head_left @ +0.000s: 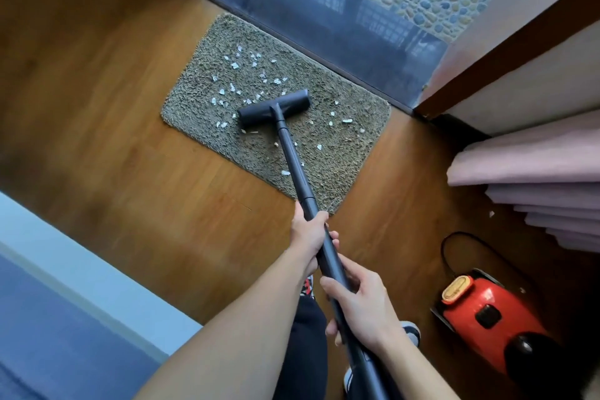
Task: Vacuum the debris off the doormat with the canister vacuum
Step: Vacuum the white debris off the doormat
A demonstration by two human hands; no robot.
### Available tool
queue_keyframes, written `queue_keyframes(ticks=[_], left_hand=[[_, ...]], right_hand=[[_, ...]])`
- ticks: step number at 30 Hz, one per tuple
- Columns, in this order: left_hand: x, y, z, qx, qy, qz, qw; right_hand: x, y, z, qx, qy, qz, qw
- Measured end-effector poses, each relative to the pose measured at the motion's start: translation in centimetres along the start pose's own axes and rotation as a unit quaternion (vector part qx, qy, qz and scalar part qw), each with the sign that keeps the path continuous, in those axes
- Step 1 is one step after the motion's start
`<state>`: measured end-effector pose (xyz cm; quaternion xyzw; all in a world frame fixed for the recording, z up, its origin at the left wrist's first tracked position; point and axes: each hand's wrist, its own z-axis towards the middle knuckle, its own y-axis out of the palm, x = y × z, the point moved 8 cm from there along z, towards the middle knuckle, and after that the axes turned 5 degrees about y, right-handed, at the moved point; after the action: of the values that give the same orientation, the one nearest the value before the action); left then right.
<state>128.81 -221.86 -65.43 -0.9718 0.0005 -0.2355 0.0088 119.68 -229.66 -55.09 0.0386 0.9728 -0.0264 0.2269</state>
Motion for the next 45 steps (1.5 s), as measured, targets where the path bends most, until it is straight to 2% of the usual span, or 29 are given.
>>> queue_keyframes(ticks=[6, 12, 26, 35, 45], left_hand=[[4.0, -0.2, 2.9, -0.007, 0.006, 0.008, 1.0], [5.0, -0.1, 3.5, -0.008, 0.006, 0.014, 1.0], [-3.2, 3.7, -3.6, -0.029, -0.008, 0.037, 0.999], [-8.5, 9.8, -7.4, -0.07, -0.018, 0.078, 0.994], [-8.2, 11.2, -6.1, -0.068, 0.004, 0.115, 0.991]], right_hand=[[-3.6, 0.8, 2.9, 0.016, -0.018, 0.012, 1.0], [-4.6, 1.0, 3.6, 0.014, -0.019, 0.017, 1.0], [3.5, -3.1, -3.1, 0.015, 0.017, 0.033, 0.999], [8.6, -8.5, -7.0, 0.04, 0.032, 0.112, 0.992], [8.5, -9.8, -5.6, 0.048, 0.027, 0.084, 0.995]])
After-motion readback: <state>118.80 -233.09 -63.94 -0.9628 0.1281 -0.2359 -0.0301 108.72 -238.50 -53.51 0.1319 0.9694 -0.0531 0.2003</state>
